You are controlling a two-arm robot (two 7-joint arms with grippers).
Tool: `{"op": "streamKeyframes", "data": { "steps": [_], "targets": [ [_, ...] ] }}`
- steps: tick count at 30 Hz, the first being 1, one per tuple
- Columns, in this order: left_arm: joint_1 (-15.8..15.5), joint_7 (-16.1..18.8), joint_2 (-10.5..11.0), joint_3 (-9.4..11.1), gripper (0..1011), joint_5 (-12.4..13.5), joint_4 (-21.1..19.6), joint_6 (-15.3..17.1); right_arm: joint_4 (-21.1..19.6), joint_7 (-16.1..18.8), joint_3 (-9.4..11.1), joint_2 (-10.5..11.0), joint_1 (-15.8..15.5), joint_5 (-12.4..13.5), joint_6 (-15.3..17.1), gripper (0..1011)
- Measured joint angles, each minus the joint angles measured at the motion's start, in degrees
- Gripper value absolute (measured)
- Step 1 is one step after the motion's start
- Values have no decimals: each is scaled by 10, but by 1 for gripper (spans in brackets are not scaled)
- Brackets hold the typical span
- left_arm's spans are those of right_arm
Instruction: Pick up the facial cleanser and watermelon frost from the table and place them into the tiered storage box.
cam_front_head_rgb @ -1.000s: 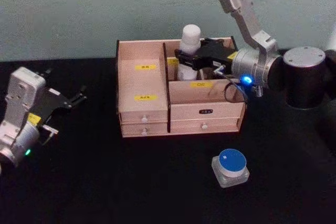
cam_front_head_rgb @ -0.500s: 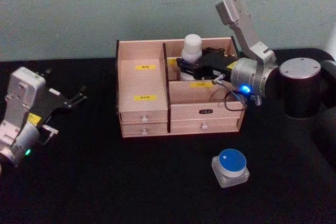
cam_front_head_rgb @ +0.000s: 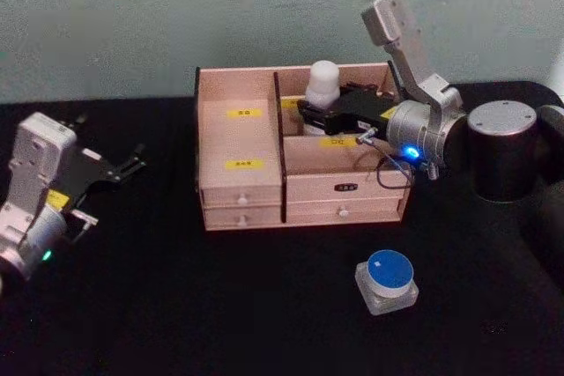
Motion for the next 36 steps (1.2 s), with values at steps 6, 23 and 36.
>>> {"op": "streamKeyframes", "data": {
  "steps": [6, 23, 36],
  "targets": [
    [0, 0, 0, 0, 1001, 0, 0, 0, 0, 0, 0, 0, 0, 0, 0, 664],
    [0, 0, 0, 0, 1001, 0, 0, 0, -1, 0, -1, 1, 0, 1, 0, 1000],
    [0, 0, 0, 0, 1001, 0, 0, 0, -21, -1, 8, 5, -7, 1, -4, 1000]
  ]
}}
